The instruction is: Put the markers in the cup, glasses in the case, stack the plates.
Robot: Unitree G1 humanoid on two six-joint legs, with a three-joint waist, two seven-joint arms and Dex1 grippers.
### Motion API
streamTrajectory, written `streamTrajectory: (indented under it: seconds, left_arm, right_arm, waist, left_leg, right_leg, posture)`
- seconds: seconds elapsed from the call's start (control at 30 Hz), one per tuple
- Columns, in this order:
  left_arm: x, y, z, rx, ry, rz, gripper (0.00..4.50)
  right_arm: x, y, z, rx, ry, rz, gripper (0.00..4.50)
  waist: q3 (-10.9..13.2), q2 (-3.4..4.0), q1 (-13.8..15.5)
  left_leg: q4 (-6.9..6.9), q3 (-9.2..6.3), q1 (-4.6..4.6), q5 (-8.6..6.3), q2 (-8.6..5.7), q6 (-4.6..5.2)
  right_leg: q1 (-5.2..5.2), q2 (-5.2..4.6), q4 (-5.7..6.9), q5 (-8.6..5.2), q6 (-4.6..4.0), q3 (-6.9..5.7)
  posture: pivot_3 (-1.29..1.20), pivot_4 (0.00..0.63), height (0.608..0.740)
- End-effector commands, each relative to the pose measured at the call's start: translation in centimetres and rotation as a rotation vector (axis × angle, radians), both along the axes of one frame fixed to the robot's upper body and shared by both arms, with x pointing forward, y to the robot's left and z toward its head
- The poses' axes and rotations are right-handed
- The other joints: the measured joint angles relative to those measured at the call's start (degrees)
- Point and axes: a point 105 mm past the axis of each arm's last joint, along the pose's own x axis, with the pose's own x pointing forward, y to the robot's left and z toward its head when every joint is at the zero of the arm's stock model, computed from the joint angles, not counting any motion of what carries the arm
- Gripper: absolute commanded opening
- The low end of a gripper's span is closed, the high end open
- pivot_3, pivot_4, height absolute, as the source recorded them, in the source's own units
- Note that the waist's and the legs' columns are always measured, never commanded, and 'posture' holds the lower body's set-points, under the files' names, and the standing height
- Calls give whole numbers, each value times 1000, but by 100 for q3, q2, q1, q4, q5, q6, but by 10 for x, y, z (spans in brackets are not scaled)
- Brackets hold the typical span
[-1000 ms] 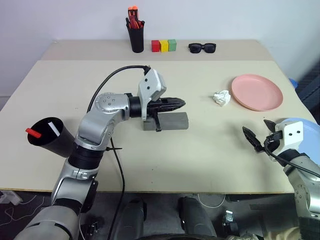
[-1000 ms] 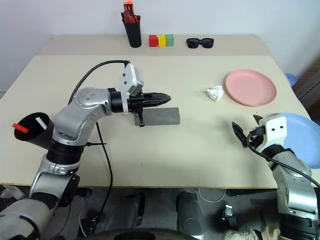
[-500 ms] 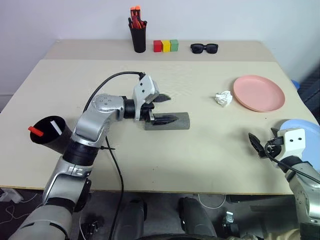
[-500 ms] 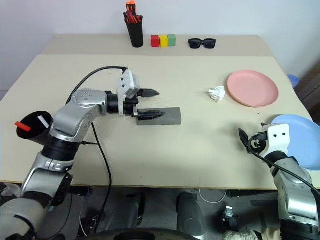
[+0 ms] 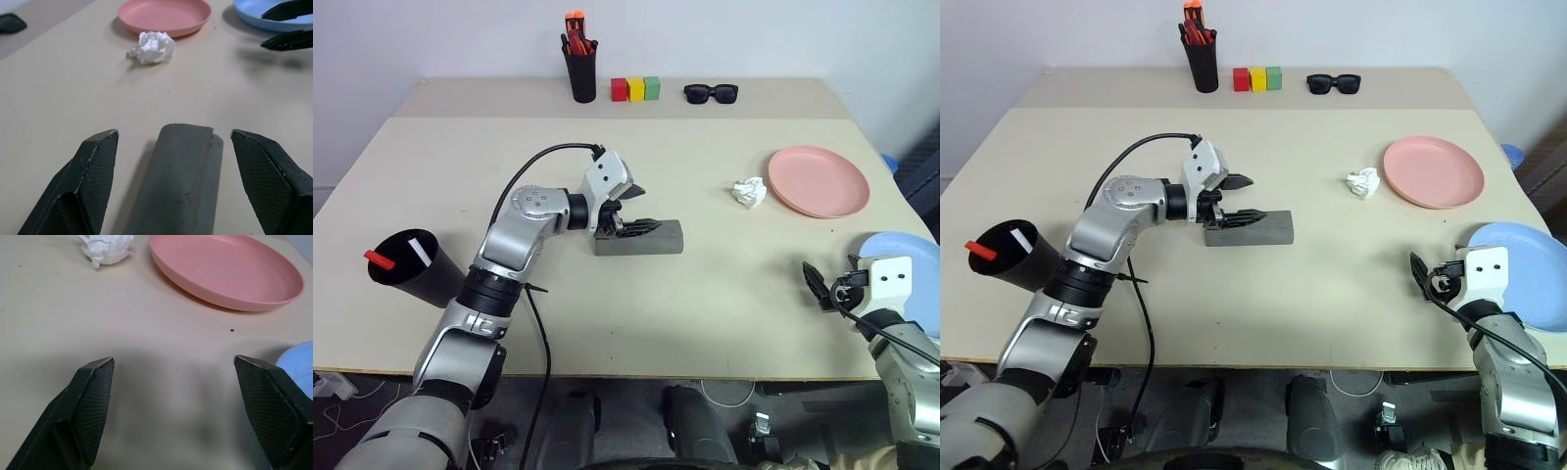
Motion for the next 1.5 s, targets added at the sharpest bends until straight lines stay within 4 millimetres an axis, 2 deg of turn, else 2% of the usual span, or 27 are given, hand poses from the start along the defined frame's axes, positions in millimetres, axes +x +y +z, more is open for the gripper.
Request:
streamTrajectory:
  seconds: [0.03,0.13,0.23,0.33,0.63,0.73,0.83,0.93,0.97,1.1,1.17,1.27,1.33,1.5]
  left_arm:
    - [-15,-11,16,1,-99,-127,3756]
    - [-39,-12,19,-5,-127,-269,3756]
    - [-59,-3,17,10,-100,-370,3756]
    - [-75,4,17,24,-74,-458,3756]
    - [-83,7,16,33,-36,-513,3756]
    - [-83,7,16,32,-32,-516,3818]
    - [-83,7,17,28,-32,-516,3818]
    - [-83,6,16,29,-36,-510,3818]
    - [-83,6,16,30,-36,-509,3818]
    - [-81,6,17,18,-51,-478,3818]
    - [-80,6,17,10,-55,-464,3818]
    - [-79,4,18,1,-59,-447,3818]
    - [-78,3,18,-5,-62,-442,3818]
    - [-76,1,20,-15,-72,-422,3818]
  right_arm:
    - [-4,-14,18,-34,-61,-62,3992]
    - [-7,-19,20,-47,-62,-86,3992]
    - [-12,-31,19,-49,-61,-149,3992]
    - [-19,-43,4,-49,1,-212,3992]
    - [-19,-47,-25,-14,104,-213,3992]
    - [-18,-50,-33,2,123,-207,3181]
    - [-15,-53,-39,0,135,-210,1802]
    - [-11,-54,-39,-14,130,-206,128]
    - [-10,-54,-39,-17,128,-205,32]
    - [-1,-56,-25,-139,74,-223,32]
    - [11,-52,-4,-203,-11,-207,32]
    - [36,-33,31,-251,-141,-125,32]
    - [53,-20,45,-256,-180,-67,32]
    - [91,-1,60,-274,-209,47,32]
  waist:
    - [0,0,0]
    - [0,1,-21]
    - [-1,5,-10]
    - [-2,5,-5]
    - [-2,4,-15]
    - [-3,3,-15]
    - [-4,0,-6]
    - [-5,-2,-3]
    - [-8,-8,-7]
    - [-14,-17,-9]
    - [-13,-16,-13]
    - [-5,-2,-59]
    - [-2,5,-142]
    - [-2,5,-157]
  left_leg:
    - [-1,0,0,0,0,0]
    - [-3,0,0,0,0,0]
    - [-6,0,2,0,1,0]
    - [-3,0,1,0,1,0]
    - [0,0,3,0,1,1]
    - [3,0,4,0,1,1]
    - [6,0,5,0,1,1]
    - [8,0,6,0,1,1]
    - [9,0,6,0,1,0]
    - [5,-1,9,0,1,1]
    - [6,0,9,0,1,1]
    - [5,2,7,0,1,0]
    - [4,3,8,0,1,1]
    - [-8,1,6,0,2,1]
  right_leg:
    - [0,0,0,0,0,0]
    - [-1,0,0,0,-1,0]
    - [-1,0,1,-1,-3,1]
    - [0,0,1,-9,-17,1]
    - [4,0,-1,-10,-19,1]
    - [7,0,-1,-10,-19,0]
    - [11,0,-3,-10,-19,0]
    - [15,0,-6,-10,-19,0]
    - [16,0,-6,-10,-19,0]
    - [16,0,-6,-10,-19,-1]
    - [16,-1,-7,-10,-19,1]
    - [10,0,-4,-9,-19,3]
    - [8,0,-1,-8,-17,4]
    - [2,1,-1,-1,-2,3]
  posture:
    - [0,150,740]
    - [0,150,740]
    - [0,150,740]
    - [0,150,740]
    - [0,150,740]
    - [0,150,740]
    - [0,150,740]
    - [0,150,740]
    - [0,150,740]
    - [0,150,740]
    - [0,150,740]
    - [0,150,740]
    - [0,150,740]
    - [0,150,740]
